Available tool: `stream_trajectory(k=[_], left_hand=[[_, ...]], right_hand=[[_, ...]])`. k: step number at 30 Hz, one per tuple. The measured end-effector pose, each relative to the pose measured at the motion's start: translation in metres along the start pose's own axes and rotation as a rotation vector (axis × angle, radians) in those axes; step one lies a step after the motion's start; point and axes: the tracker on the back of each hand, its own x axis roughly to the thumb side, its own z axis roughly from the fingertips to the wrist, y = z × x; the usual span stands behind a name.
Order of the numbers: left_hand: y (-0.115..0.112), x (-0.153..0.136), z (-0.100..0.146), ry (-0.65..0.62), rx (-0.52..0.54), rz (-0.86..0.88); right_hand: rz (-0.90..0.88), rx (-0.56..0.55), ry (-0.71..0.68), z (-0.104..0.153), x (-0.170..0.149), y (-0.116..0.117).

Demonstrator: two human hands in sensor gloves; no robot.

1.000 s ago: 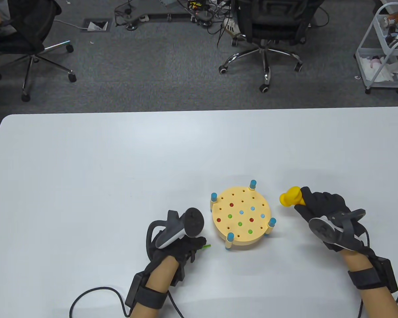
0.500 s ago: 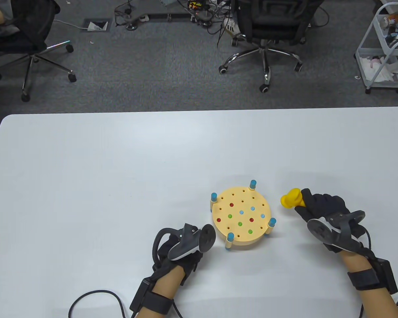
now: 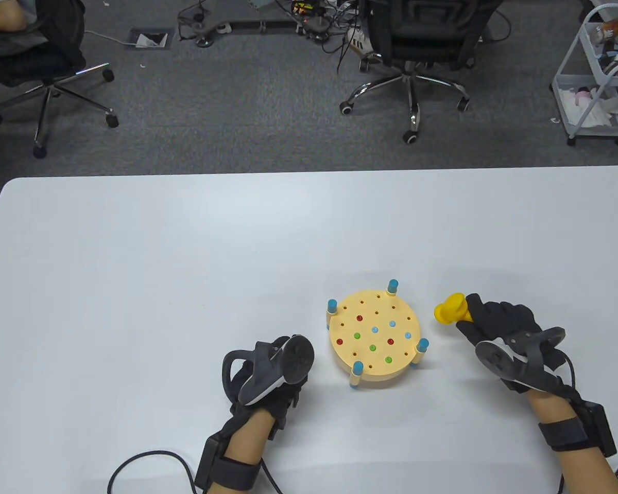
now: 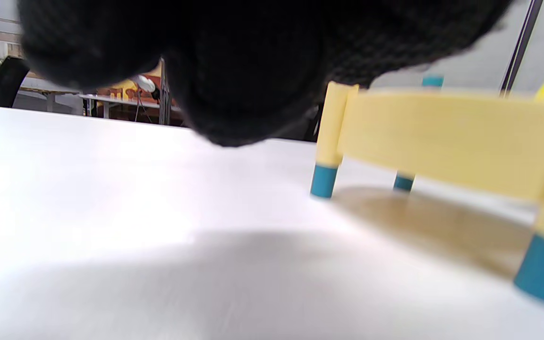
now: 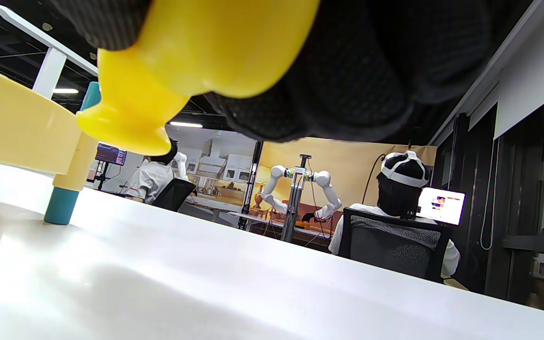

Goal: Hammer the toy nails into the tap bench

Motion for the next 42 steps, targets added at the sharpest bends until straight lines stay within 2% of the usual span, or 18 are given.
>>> stream_trajectory(k=[5,9,13,18,23,30,32,42], left_hand=[[0.013,0.007,0.001,-0.026,0.098,0.054],[0.030,0.025,-0.005,-0.074,0.152,0.103],[0.047,0.055,-0.019,-0.122,0.138,0.102],[0.060,0.105,-0.049,-0.167,0.088,-0.079],[0.051,0.140,-0.082,-0.160,-0.034,-0.289],[0.031,0.156,-0.113,-0.145,-0.159,-0.341],[0.030,0.156,-0.117,-0.120,-0.128,-0.320],[0.024,0.156,-0.126,-0.096,-0.232,-0.348]], right_hand=[[0.000,0.001,-0.004,0.000,0.001,0.000],[-0.003,0.009,-0.002,0.000,0.001,0.001],[-0.005,0.017,0.001,0.000,0.001,0.002],[-0.013,0.025,0.005,0.000,0.000,0.002],[-0.005,0.040,-0.008,0.000,0.001,0.005],[-0.002,0.042,-0.027,-0.001,0.004,0.005],[-0.004,0.040,-0.030,-0.001,0.004,0.005],[-0.003,0.040,-0.041,-0.001,0.007,0.006]])
